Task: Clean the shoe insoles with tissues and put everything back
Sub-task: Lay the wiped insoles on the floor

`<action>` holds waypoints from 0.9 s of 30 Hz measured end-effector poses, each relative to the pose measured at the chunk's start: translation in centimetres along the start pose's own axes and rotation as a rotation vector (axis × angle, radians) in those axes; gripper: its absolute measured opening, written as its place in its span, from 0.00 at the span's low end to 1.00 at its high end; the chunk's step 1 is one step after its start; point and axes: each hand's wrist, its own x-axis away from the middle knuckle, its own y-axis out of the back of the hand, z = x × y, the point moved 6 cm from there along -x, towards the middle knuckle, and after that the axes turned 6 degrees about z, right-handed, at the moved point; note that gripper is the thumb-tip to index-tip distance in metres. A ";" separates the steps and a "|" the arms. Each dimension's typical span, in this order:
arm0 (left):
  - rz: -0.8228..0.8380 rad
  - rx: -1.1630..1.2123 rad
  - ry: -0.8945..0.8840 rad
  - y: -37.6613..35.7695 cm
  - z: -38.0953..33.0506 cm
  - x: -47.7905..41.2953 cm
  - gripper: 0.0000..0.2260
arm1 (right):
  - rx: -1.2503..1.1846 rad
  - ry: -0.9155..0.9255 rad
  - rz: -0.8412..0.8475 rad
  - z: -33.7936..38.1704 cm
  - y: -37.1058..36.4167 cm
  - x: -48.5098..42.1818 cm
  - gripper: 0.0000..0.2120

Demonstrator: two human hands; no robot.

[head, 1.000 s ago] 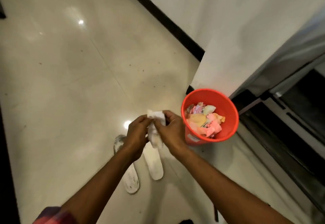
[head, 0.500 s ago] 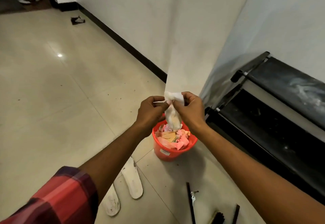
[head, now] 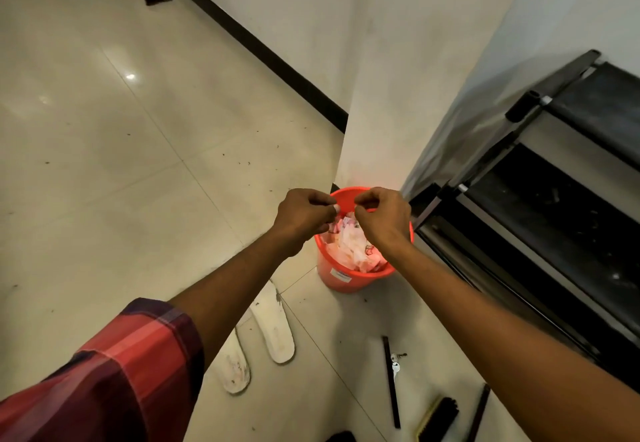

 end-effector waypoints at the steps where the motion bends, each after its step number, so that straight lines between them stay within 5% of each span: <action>1: -0.007 -0.003 -0.006 0.5 0.0 0.0 0.08 | -0.012 0.013 0.009 0.5 -0.4 0.1 0.09; 11: -0.161 -0.047 0.026 10.0 4.6 2.8 0.05 | -0.048 0.060 0.162 1.7 -8.2 2.3 0.07; 18: -0.402 -0.287 0.304 15.6 22.7 6.9 0.02 | -0.024 -0.045 0.459 -5.2 -21.7 7.2 0.04; 24: -0.555 -0.416 0.613 14.5 36.2 10.5 0.25 | 0.112 -0.262 0.618 -15.3 -28.9 12.0 0.12; 27: -0.611 -0.365 0.634 13.2 39.1 11.7 0.28 | 0.215 -0.262 0.598 -17.8 -30.2 13.9 0.14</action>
